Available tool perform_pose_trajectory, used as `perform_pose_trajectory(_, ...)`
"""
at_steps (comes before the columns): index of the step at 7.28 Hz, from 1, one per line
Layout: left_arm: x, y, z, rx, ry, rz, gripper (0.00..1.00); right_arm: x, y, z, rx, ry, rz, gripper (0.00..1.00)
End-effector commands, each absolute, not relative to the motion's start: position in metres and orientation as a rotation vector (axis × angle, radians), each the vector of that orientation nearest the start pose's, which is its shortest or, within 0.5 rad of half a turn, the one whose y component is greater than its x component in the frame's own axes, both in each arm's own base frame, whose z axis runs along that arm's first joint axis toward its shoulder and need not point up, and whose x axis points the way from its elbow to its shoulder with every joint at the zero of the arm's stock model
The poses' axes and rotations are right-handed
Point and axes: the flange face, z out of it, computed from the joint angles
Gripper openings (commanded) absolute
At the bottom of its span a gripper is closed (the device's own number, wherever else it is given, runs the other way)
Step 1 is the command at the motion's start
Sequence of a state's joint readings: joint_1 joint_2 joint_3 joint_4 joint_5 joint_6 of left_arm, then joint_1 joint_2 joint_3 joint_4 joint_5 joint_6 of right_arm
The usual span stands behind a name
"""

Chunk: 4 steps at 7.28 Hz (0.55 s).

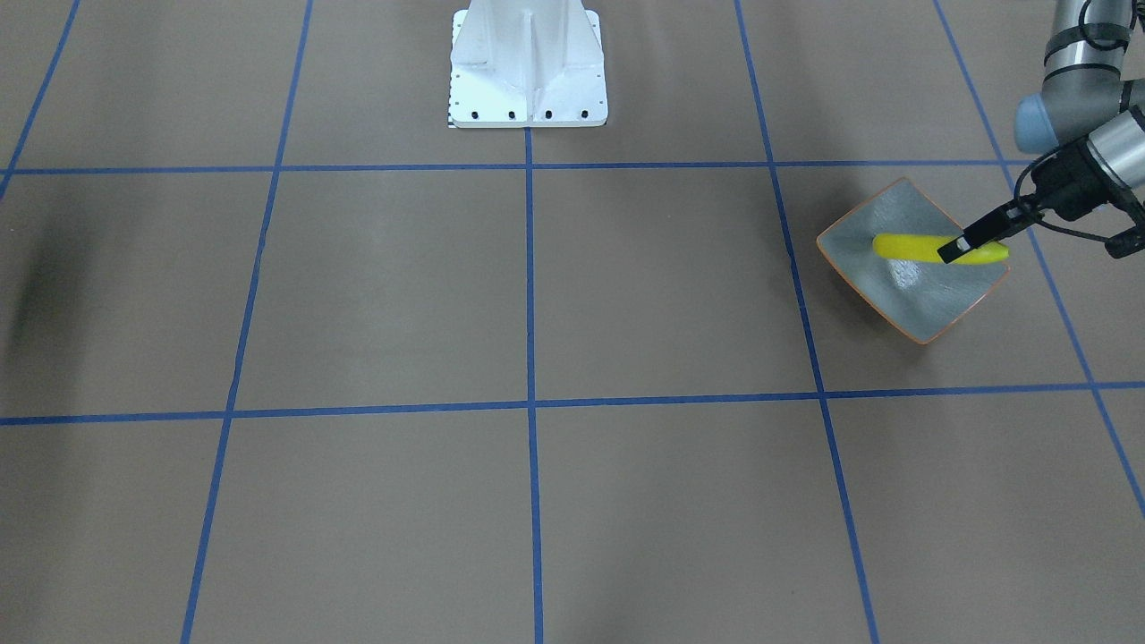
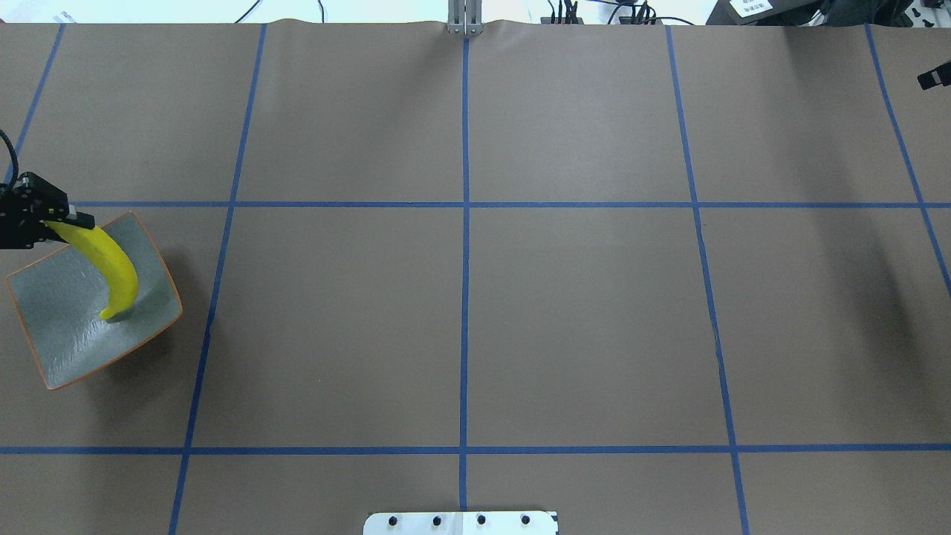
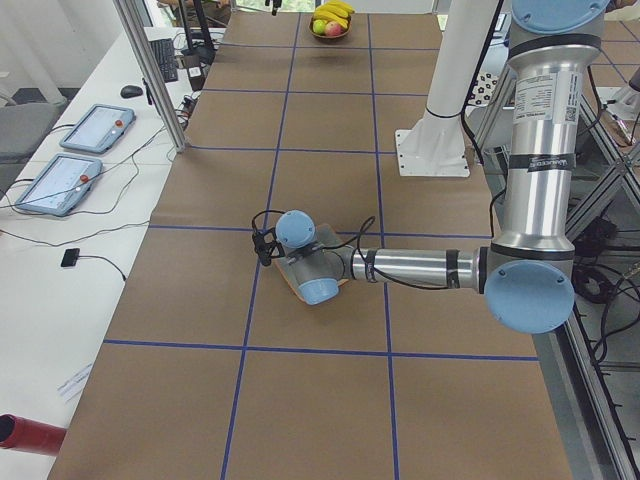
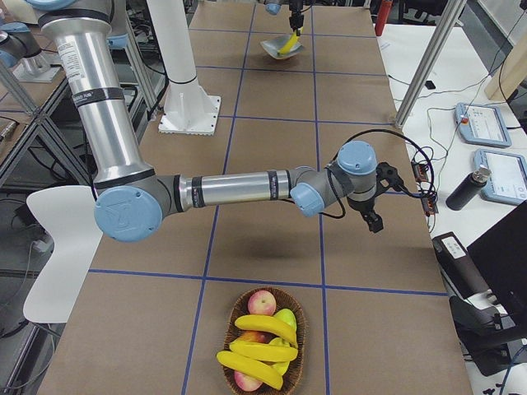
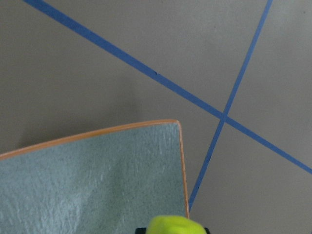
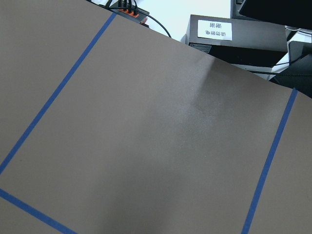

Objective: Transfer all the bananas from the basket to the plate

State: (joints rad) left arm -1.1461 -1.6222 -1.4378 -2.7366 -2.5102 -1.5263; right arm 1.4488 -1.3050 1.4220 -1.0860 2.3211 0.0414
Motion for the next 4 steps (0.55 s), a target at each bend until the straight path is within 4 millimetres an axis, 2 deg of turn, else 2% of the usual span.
perform_pose_trajectory(1,0.186,-0.509,0.566,-0.094,1.261,-0.467,0.00,-0.012,-0.629,0.528,0.514,-0.773,-0.301,0.99)
perform_pose_trajectory(2,0.196,-0.511,0.569,-0.075,1.245,-0.479,0.00,-0.012,-0.629,0.528,0.514,-0.773,-0.301,0.99)
perform_pose_trajectory(4,0.196,-0.511,0.572,-0.065,1.238,-0.488,0.00,-0.012,-0.631,0.526,0.517,-0.772,-0.300,0.99)
